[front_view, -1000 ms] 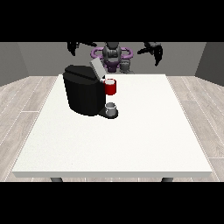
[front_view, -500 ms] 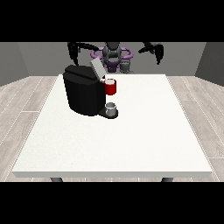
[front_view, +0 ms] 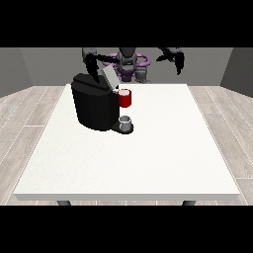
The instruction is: Insert the coffee pod into the coffee machine and close the lid
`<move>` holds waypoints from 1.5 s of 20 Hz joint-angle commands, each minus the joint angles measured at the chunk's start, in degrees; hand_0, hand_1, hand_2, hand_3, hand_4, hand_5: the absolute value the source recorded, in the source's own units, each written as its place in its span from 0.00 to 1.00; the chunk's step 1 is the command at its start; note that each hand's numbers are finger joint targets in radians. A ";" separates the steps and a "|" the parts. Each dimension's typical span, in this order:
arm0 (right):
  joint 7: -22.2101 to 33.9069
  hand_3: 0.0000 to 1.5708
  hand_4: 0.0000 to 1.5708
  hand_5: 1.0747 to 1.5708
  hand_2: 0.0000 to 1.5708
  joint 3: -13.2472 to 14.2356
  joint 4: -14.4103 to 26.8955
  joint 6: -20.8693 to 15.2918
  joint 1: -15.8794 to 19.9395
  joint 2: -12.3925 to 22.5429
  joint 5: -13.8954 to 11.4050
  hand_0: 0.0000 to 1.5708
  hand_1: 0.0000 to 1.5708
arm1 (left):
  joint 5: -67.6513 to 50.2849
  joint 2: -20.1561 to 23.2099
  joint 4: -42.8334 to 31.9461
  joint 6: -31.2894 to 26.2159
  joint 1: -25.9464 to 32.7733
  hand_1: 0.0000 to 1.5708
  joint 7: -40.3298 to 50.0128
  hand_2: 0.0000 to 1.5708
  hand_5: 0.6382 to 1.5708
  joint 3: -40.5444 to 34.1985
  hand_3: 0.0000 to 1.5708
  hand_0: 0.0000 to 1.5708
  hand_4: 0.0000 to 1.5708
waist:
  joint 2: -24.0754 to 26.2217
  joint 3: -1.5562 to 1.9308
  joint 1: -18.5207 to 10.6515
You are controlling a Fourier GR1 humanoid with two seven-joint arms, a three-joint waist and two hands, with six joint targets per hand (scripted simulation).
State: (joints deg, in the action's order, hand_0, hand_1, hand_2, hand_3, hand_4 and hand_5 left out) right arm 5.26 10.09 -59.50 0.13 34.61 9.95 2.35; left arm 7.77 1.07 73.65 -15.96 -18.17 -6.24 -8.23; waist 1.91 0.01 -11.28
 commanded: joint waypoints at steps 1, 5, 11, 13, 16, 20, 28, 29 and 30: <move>-2.43 0.00 0.00 1.00 0.00 -3.02 -0.06 -1.35 -1.04 -3.60 -1.49 0.00 0.00 | -0.87 1.29 3.89 -0.07 4.59 0.00 -0.53 0.00 1.00 0.05 0.00 0.00 0.24 | 0.06 -0.01 1.30; -2.68 0.00 0.00 1.00 0.00 -1.43 3.24 2.77 4.15 1.28 -0.80 0.00 0.00 | -2.75 3.60 6.58 -0.35 0.09 0.00 3.22 0.00 1.00 -1.32 0.00 0.00 0.24 | -4.26 -0.01 1.08; 0.21 0.00 0.13 1.00 0.00 -3.90 2.18 -0.25 6.33 -1.71 -2.44 0.00 0.00 | -0.51 3.14 6.78 2.38 5.47 0.00 -0.06 0.00 1.00 0.34 0.00 0.00 0.20 | -3.20 -0.02 2.60; -5.56 0.00 0.08 1.00 0.00 -2.07 4.58 -0.18 8.27 0.41 -2.92 0.00 0.00 | -1.57 2.81 8.95 1.40 3.73 0.00 0.61 0.00 1.00 1.02 0.00 0.00 0.22 | -7.35 0.00 -0.50; 0.29 0.00 0.10 1.00 0.00 -5.26 2.49 0.63 11.10 -0.94 -3.96 0.00 0.00 | 0.35 3.92 5.68 3.06 4.57 0.00 0.13 0.00 1.00 0.28 0.00 0.00 0.22 | -5.12 -0.02 1.49; 0.91 0.00 0.07 1.00 0.00 -6.86 1.79 0.24 13.39 -1.59 -5.39 0.00 0.00 | -0.23 2.41 5.02 3.34 3.97 0.00 0.23 0.00 1.00 1.00 0.00 0.00 0.23 | -5.39 -0.03 0.94; 2.87 0.00 0.00 1.00 0.00 -6.82 1.57 1.79 17.49 0.86 -5.95 0.00 0.00 | 1.33 1.35 7.28 3.36 2.82 0.00 0.65 0.00 1.00 4.02 0.00 0.00 0.20 | -7.32 -0.02 -3.78; 1.55 0.00 0.00 1.00 0.00 -7.79 1.41 -1.41 16.51 -0.33 -8.18 0.00 0.00 | 0.42 2.50 7.87 2.03 1.67 0.00 1.66 0.00 1.00 3.53 0.00 0.00 0.23 | -7.71 -0.01 -5.11; 1.81 0.00 0.07 1.00 0.00 -9.48 -0.04 -1.70 15.83 -1.89 -8.99 0.00 0.00 | 0.49 2.86 6.25 1.70 2.35 0.00 1.82 0.00 1.00 3.29 0.00 0.00 0.24 | -7.01 -0.03 -4.43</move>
State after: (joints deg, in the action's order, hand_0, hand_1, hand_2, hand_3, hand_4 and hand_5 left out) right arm 11.17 5.90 -56.76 -2.33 47.20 12.43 -4.25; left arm 7.87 3.74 80.57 -13.88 -15.27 -5.20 -5.50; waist -5.52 0.92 -12.51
